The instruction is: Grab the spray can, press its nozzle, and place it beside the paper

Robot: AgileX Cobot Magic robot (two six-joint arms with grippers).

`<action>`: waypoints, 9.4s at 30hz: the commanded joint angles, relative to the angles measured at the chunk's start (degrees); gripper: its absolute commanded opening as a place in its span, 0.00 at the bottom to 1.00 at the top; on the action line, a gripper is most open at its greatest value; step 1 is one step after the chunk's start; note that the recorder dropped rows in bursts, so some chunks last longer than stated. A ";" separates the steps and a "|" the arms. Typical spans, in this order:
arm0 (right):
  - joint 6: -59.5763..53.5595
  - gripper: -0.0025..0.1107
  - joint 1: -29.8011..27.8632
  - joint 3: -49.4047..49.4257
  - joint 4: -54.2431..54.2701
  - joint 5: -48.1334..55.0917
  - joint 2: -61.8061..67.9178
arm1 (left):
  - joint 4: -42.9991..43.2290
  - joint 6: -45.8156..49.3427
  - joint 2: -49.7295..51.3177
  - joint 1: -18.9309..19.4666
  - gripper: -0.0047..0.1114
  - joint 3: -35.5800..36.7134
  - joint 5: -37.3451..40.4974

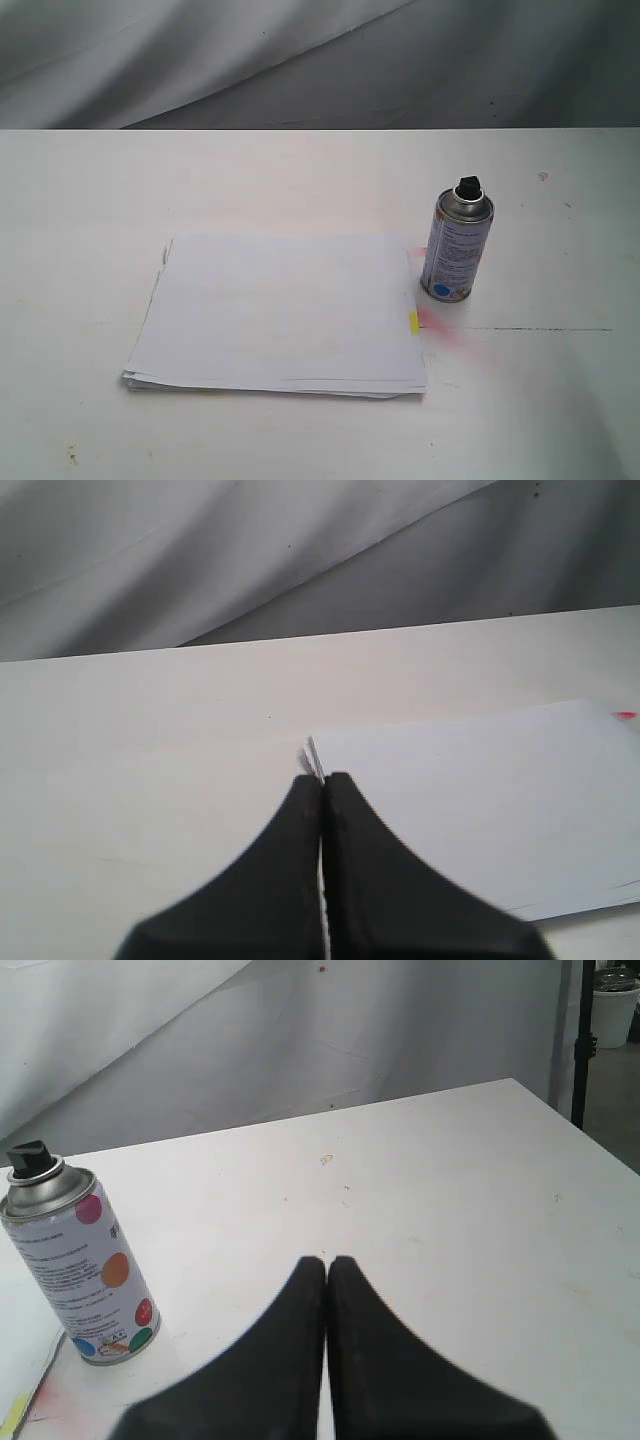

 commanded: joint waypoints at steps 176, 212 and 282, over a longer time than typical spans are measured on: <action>0.78 0.78 35.50 -37.60 12.03 -65.65 108.02 | 0.25 0.08 0.29 -0.11 0.04 0.29 -0.35; -13.64 0.02 34.99 -37.96 12.49 -54.04 98.17 | 0.25 0.08 0.29 -0.11 0.04 0.29 -0.35; 3.76 0.02 50.52 -68.57 -73.61 23.45 95.31 | 0.25 0.08 0.29 -0.11 0.04 0.29 -0.35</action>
